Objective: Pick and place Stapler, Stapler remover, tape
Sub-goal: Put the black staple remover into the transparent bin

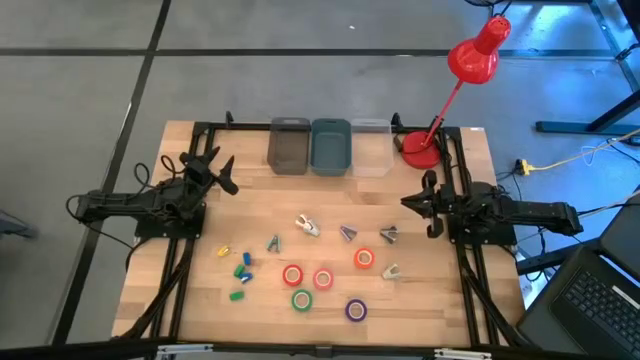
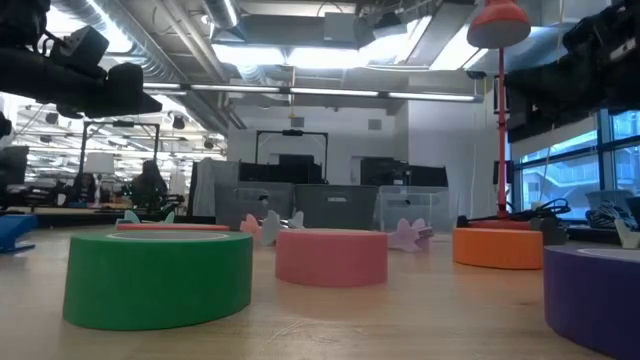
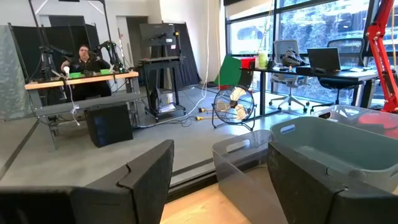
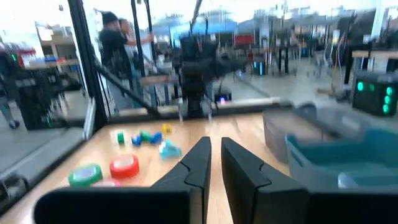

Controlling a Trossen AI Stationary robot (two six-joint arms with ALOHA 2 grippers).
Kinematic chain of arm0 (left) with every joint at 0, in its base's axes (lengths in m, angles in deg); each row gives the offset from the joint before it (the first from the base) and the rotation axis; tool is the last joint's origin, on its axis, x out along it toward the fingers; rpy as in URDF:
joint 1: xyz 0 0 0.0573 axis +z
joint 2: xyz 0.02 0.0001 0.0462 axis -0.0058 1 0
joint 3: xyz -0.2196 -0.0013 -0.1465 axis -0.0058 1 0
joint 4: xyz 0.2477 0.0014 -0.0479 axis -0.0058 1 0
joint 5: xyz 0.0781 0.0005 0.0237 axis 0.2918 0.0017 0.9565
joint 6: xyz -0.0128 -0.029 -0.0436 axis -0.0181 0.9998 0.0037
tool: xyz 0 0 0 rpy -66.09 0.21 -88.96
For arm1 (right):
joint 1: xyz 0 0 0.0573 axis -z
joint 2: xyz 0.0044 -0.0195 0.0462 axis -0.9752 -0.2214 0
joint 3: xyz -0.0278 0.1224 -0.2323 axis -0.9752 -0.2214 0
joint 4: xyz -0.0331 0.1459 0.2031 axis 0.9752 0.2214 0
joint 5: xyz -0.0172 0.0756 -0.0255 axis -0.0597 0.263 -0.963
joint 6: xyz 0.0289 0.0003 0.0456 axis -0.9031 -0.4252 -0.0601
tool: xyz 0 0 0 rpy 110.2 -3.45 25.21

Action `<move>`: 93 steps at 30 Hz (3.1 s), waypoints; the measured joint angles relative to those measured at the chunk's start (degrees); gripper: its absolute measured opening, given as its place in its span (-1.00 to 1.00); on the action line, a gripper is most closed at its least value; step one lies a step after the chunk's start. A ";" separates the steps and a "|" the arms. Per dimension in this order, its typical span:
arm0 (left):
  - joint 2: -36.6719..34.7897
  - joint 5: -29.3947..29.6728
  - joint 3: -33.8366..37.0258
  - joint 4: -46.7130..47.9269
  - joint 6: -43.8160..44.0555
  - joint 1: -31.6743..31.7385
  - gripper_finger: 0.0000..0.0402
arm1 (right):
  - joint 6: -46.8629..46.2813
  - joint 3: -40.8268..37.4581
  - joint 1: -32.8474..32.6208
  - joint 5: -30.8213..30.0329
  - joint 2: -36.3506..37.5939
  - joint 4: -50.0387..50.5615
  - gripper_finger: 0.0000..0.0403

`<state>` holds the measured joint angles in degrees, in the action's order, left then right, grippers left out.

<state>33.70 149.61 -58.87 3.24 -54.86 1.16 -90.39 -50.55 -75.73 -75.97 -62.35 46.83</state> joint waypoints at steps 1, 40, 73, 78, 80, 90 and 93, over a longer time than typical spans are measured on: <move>-0.01 0.00 -0.02 0.00 0.00 0.00 0.24 | -0.38 0.00 0.00 0.01 0.00 -1.64 -0.79; 0.00 -8.77 -0.02 -13.77 30.01 0.00 0.24 | -16.48 66.53 -0.72 -3.02 -70.79 64.78 -0.79; 0.01 -7.39 -0.02 -11.60 24.96 0.00 0.23 | -8.24 61.36 -4.33 1.91 -92.54 61.62 0.08; 0.01 -7.17 -0.02 -11.54 24.94 0.04 0.24 | -9.55 56.07 -4.31 4.81 -92.54 57.17 0.08; 0.01 -6.37 -0.02 -11.54 24.94 0.04 0.23 | -10.79 54.17 -4.33 5.78 -92.54 54.79 0.08; 0.01 -6.02 -0.02 -11.54 25.07 0.04 0.23 | -14.17 45.51 -4.66 10.74 -92.19 44.75 0.08; 0.01 -5.99 -0.02 -11.54 25.07 0.04 0.23 | -14.16 45.58 -4.68 10.32 -92.23 45.13 0.01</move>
<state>33.71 143.62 -58.89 -8.30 -29.79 1.21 -104.54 -4.97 -80.41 -65.65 -154.57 91.96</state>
